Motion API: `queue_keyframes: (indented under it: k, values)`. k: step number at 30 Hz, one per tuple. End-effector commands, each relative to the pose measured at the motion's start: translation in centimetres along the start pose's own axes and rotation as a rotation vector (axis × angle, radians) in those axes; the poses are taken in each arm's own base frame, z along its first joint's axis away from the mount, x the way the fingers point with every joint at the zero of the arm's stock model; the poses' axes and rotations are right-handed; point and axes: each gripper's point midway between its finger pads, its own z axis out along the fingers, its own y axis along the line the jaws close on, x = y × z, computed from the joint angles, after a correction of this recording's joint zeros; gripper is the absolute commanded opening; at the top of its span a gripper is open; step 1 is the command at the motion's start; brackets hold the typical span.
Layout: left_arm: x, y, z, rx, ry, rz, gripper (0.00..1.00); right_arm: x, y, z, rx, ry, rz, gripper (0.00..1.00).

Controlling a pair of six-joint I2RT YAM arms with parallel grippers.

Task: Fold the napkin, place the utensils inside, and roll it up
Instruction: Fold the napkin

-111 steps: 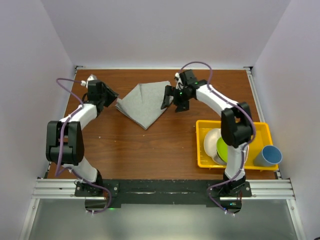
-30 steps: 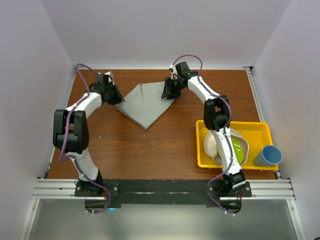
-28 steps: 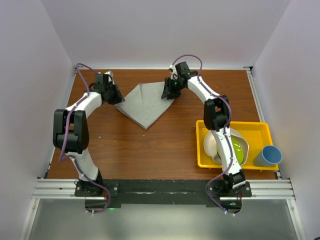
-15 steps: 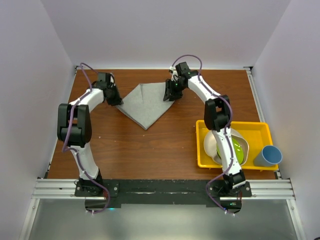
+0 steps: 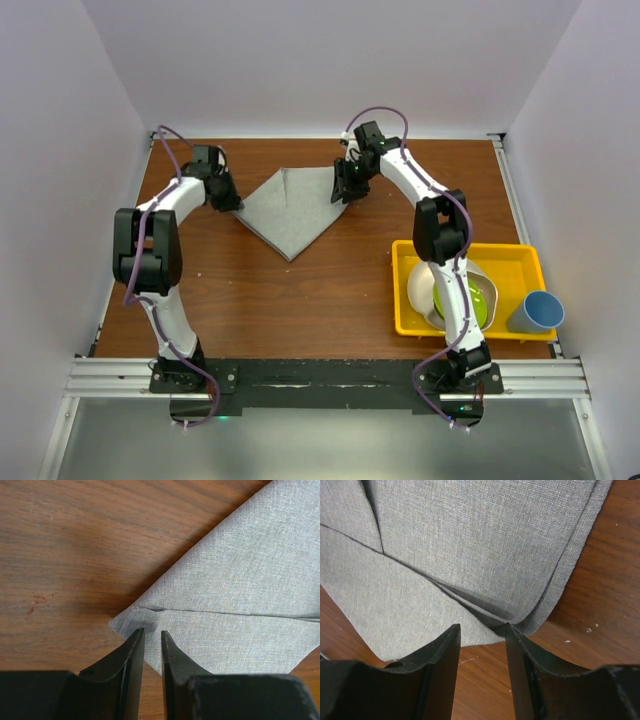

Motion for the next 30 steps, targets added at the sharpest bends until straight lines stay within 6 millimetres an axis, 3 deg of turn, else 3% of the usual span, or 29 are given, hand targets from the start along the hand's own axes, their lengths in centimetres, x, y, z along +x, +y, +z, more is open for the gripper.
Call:
queue_keyframes:
  k: [1, 5, 7, 11, 17, 21, 24, 28, 30]
  values:
    - [-2.3, -1.7, -2.0, 0.075, -0.066, 0.029, 0.25, -2.4, 1.3, -4.3, 0.027, -0.076, -0.052, 0.45]
    - [-3.2, -3.0, -3.2, 0.127, -0.096, 0.018, 0.27, -2.9, 2.9, -4.9, -0.027, -0.106, -0.003, 0.46]
    - [-3.3, -3.6, -3.5, 0.157, -0.103, 0.005, 0.27, -3.6, 4.7, -5.1, -0.106, -0.144, 0.008, 0.48]
    - [-2.6, -3.6, -2.6, 0.17, -0.076, -0.029, 0.23, -2.6, 5.7, -3.0, -0.174, -0.104, 0.076, 0.5]
    - [-0.8, -1.6, -0.1, 0.1, -0.01, -0.015, 0.22, -1.0, 3.6, -1.1, -0.118, -0.071, 0.083, 0.49]
    - [-0.3, -1.2, 0.3, 0.092, 0.0, -0.002, 0.21, -0.2, 2.0, -0.7, -0.06, -0.057, 0.048, 0.49]
    - [-1.2, -1.4, -0.5, 0.093, -0.033, 0.012, 0.21, 0.1, 0.8, -0.6, 0.002, -0.048, 0.015, 0.49]
    - [-4.0, -2.9, -3.9, 0.116, -0.125, 0.02, 0.24, -1.3, 0.7, -2.6, 0.065, -0.083, -0.046, 0.5]
    - [-4.3, -2.7, -5.0, 0.088, -0.135, -0.016, 0.25, -1.9, 1.4, -4.4, 0.083, -0.117, -0.049, 0.6]
